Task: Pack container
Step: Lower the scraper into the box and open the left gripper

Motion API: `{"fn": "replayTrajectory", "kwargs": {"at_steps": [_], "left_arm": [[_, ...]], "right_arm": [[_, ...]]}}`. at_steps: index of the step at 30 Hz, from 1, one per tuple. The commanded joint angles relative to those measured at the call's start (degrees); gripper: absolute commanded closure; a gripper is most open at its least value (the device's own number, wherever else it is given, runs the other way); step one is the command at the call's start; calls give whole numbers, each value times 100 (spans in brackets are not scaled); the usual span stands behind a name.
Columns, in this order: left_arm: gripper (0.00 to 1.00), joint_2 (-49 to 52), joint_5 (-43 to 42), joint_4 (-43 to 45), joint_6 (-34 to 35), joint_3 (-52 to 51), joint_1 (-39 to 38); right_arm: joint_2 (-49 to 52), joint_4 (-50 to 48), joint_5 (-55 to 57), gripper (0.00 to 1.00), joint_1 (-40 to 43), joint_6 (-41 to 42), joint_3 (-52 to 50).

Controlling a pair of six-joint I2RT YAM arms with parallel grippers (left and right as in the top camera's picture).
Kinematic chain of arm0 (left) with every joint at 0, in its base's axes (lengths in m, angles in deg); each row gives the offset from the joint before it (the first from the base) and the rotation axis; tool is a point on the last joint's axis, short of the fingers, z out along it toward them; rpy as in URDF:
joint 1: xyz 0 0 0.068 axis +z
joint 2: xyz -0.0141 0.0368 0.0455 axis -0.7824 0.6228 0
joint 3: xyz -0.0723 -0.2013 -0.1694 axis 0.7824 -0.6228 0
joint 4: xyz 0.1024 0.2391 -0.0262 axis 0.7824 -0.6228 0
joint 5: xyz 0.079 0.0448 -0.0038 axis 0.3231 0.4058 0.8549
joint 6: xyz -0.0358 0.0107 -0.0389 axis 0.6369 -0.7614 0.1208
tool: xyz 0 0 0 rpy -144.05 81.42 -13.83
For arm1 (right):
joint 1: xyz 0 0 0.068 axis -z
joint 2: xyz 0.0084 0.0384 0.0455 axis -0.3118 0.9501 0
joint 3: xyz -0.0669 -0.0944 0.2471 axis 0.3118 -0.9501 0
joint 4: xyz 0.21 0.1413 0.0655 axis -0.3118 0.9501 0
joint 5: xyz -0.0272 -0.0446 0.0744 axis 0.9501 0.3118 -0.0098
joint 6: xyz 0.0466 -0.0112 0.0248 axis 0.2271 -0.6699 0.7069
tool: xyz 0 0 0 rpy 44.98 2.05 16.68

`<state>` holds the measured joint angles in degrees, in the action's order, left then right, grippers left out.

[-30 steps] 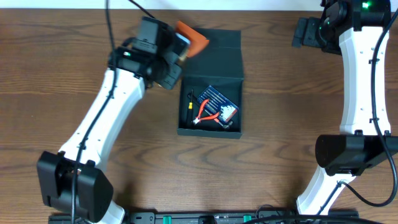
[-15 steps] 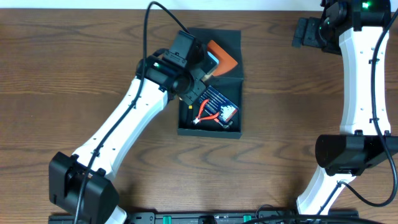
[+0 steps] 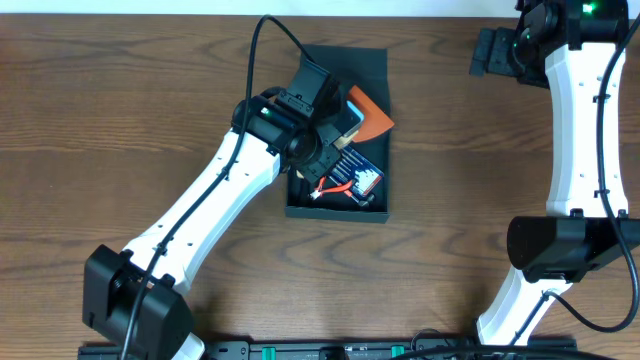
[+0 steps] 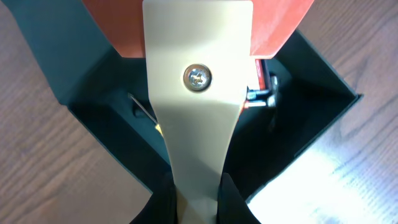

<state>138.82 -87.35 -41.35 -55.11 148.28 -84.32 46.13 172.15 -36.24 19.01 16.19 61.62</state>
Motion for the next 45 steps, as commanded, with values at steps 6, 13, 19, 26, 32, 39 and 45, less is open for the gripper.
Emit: {"fn": "replayTrajectory", "kwargs": {"at_steps": [6, 13, 19, 26, 32, 39, 45], "left_arm": [[94, 297, -361, -68, -146, -107, -13], [94, 479, -378, -68, -232, -114, -13], [94, 592, -376, -66, -249, -184, -13], [94, 837, -378, -85, -291, -321, -13], [94, 1019, -376, -81, -291, -321, -13], [94, 1237, -376, -20, -293, -321, -13], [94, 1355, -369, 42, -295, -321, -13]], "right_arm": [[0, 0, 0, 1, -11, 68, 109], [0, 0, 0, 1, -13, 68, 109], [0, 0, 0, 1, -13, 68, 109], [0, 0, 0, 1, -13, 68, 109], [0, 0, 0, 1, -13, 68, 109], [0, 0, 0, 1, -13, 68, 109], [0, 0, 0, 1, -13, 68, 109]]}}
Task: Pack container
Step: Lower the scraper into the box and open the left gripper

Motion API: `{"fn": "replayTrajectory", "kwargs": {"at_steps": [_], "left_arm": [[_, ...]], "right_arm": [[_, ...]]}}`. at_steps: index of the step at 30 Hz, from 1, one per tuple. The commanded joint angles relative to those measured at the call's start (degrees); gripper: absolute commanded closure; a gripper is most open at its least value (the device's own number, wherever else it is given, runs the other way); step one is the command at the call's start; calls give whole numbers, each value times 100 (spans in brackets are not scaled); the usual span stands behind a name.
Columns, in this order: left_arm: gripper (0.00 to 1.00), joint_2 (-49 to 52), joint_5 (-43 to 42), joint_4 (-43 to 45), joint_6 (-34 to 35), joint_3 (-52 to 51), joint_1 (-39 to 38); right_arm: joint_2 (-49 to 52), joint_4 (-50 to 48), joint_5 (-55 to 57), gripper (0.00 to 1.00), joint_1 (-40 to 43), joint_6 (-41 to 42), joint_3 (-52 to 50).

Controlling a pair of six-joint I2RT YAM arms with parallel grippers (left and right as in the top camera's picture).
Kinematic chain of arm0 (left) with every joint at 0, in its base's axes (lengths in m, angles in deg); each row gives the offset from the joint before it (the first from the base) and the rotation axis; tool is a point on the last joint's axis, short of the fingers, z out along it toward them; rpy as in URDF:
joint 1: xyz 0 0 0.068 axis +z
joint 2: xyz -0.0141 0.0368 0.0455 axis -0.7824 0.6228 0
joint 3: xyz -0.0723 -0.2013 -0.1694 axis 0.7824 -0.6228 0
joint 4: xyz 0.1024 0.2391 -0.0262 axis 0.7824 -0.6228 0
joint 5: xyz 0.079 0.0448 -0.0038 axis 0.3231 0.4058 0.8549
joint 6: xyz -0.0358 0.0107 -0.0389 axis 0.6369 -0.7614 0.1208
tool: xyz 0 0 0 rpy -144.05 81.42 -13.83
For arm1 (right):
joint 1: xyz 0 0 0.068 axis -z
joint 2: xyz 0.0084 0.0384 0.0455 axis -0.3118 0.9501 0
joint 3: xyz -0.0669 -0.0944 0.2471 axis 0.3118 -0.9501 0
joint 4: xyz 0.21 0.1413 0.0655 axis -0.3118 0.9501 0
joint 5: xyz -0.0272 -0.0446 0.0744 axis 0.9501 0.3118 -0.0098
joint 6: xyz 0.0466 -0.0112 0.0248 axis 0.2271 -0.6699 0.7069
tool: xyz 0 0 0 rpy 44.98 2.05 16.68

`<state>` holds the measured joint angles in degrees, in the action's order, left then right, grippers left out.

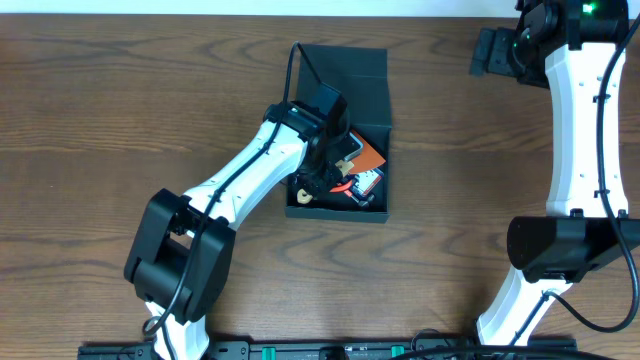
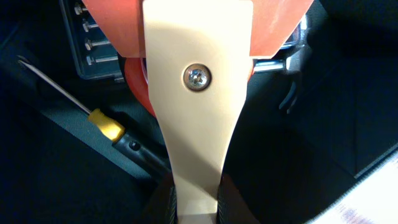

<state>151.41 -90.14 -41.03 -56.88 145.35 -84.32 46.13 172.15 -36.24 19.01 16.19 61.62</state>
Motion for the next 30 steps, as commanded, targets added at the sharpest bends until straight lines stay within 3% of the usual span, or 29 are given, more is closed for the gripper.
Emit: {"fn": "replayTrajectory", "kwargs": {"at_steps": [1, 10, 13, 24, 26, 30], "left_arm": [[94, 120, -72, 13, -118, -28, -13], [94, 208, -52, 20, -118, -28, -2], [89, 208, 17, 20, -116, -28, -2], [83, 208, 15, 15, -114, -28, -2], [74, 208, 17, 15, -114, -28, -2], [73, 208, 15, 15, -114, -28, -2]], "right_arm": [[0, 0, 0, 1, -13, 68, 109], [0, 0, 0, 1, -13, 68, 109], [0, 0, 0, 1, -13, 68, 109], [0, 0, 0, 1, -13, 68, 109], [0, 0, 0, 1, -13, 68, 109], [0, 0, 2, 1, -13, 68, 109]]}}
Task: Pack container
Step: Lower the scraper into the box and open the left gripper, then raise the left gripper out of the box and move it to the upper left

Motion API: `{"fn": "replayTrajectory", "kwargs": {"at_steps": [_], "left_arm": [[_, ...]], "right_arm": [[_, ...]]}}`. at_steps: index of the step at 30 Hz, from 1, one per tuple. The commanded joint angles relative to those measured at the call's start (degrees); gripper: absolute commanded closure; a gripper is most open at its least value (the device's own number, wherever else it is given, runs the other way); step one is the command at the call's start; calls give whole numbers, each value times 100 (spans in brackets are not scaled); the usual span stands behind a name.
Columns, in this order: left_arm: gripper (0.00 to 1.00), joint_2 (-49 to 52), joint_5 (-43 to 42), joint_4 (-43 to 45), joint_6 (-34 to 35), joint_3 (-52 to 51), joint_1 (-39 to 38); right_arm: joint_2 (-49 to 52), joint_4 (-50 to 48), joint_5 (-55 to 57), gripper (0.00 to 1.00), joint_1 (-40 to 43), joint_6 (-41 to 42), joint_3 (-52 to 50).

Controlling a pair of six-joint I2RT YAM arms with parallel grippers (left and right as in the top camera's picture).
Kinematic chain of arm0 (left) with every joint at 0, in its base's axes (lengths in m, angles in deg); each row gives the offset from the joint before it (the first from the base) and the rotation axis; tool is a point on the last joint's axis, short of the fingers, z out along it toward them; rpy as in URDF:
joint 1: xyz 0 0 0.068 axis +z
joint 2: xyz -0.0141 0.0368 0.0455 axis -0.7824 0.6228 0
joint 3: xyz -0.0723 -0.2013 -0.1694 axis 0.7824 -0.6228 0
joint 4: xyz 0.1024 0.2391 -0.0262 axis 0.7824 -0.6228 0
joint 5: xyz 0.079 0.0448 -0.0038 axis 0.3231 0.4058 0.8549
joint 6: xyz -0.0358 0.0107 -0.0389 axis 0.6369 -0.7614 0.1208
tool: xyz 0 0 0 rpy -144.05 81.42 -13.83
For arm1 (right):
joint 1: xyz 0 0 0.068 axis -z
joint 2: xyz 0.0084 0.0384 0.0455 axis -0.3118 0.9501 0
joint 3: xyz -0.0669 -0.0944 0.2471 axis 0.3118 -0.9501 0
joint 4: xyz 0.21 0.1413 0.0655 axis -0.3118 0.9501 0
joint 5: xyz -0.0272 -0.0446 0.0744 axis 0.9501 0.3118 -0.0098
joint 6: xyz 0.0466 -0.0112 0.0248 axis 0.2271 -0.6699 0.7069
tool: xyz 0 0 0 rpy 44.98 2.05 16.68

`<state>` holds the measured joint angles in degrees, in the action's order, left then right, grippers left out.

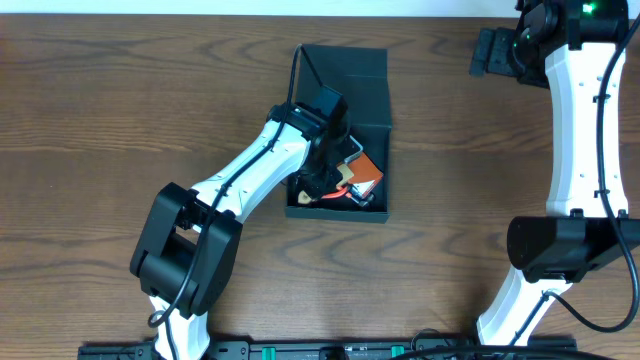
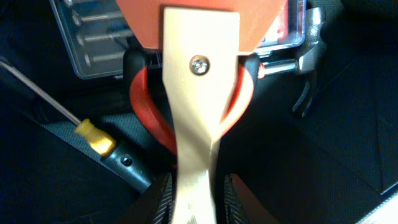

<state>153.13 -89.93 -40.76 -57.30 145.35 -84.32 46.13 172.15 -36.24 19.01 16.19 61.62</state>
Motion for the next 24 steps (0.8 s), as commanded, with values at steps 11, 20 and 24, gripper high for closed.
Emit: {"fn": "replayTrajectory", "kwargs": {"at_steps": [11, 20, 24], "left_arm": [[73, -44, -7, -15, -44, 173, 4], [72, -560, 131, 50, 369, 1021, 48], [69, -752, 391, 55, 1012, 1589, 223]], "right_arm": [[0, 0, 0, 1, -13, 68, 109], [0, 0, 0, 1, -13, 68, 109], [0, 0, 0, 1, -13, 68, 109]]}}
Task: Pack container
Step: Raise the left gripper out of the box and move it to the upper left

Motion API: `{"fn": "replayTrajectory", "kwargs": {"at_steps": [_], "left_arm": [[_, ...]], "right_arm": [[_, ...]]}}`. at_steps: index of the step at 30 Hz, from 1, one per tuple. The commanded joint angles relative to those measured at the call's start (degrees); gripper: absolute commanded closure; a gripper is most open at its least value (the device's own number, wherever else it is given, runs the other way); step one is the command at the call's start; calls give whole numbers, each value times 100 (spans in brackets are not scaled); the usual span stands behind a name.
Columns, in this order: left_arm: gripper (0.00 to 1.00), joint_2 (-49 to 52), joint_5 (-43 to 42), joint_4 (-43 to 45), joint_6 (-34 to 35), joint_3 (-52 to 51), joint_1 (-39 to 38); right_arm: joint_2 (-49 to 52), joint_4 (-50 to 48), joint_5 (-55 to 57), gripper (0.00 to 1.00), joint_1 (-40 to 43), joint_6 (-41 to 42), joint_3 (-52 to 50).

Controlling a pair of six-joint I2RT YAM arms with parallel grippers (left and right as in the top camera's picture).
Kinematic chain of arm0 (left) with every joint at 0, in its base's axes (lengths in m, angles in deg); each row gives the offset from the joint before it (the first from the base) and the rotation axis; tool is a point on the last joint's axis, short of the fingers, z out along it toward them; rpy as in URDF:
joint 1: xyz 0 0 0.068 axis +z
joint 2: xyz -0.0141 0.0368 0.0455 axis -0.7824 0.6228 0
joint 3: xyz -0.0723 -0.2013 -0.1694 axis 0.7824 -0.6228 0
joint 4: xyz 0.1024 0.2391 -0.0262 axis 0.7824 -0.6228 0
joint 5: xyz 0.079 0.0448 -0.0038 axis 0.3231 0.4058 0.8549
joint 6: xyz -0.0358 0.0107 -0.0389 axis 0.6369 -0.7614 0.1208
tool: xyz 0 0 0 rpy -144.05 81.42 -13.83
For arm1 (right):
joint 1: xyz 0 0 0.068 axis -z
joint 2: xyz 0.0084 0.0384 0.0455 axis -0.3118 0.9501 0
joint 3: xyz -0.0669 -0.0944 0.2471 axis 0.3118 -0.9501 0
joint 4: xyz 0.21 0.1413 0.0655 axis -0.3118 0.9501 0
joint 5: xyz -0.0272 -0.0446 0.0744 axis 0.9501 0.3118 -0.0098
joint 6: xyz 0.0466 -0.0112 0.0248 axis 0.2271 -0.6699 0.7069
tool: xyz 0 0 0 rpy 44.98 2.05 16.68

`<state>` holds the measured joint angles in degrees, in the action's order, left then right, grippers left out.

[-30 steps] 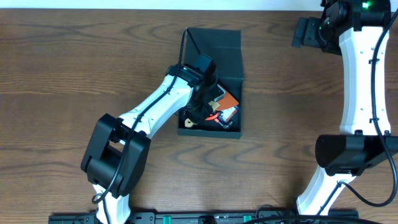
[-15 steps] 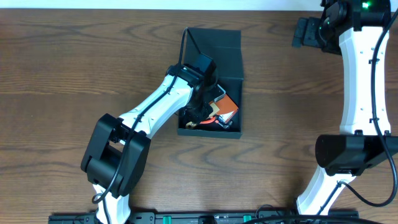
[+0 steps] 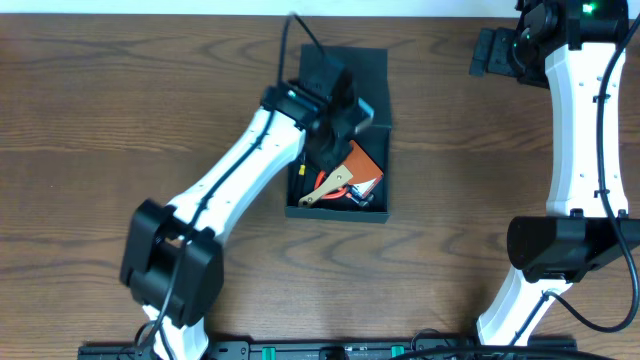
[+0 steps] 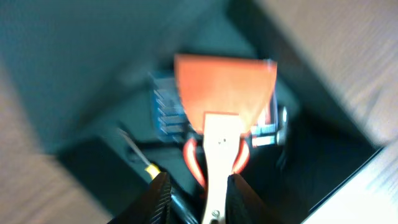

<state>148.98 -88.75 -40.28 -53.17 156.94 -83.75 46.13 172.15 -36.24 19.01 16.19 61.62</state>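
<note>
The black container (image 3: 335, 213) stands open mid-table, its lid (image 3: 345, 60) folded back. Inside lies a scraper with an orange blade (image 4: 224, 87) and a tan handle (image 3: 322, 195), on top of red-handled pliers (image 4: 191, 163) and a clear bit case (image 4: 163, 109). A yellow-collared screwdriver (image 4: 149, 168) and a metal tool (image 4: 280, 124) lie beside them. My left gripper (image 4: 199, 196) hangs open above the box, clear of the scraper. My right gripper (image 3: 493, 50) is far off at the back right; its jaws cannot be made out.
Bare wooden table (image 3: 120, 120) surrounds the container on all sides. The right arm (image 3: 575, 130) stands along the right edge. The left arm (image 3: 240, 170) slants from the front left over the box's left wall.
My left gripper has risen and drawn back toward the lid, leaving the scraper lying in the container. Its fingers are wider apart. The right arm has not moved.
My left gripper held the scraper above the container's rim. Then it was low inside the box, still shut on the handle. Then its fingers stood apart around the handle, the scraper resting on the pliers. Now the gripper is lifted clear.
</note>
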Motion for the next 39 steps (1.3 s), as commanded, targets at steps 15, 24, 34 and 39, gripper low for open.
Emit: {"fn": "replayTrajectory", "kwargs": {"at_steps": [15, 24, 34, 39], "left_arm": [[0, -1215, 579, 461, 2686, 990, 1860], [1, -1165, -758, 946, 2684, 979, 2555], [94, -951, -778, 907, 2680, 962, 2664], [95, -706, -1410, 907, 2133, 962, 2675]], "right_arm": [[0, -234, -332, 1, -7, 7, 109], [0, -640, -1405, 4, -13, -2, 109], [2, -885, -1593, 99, -101, -313, 107], [2, -1058, -1591, 99, -289, -391, -24]]}}
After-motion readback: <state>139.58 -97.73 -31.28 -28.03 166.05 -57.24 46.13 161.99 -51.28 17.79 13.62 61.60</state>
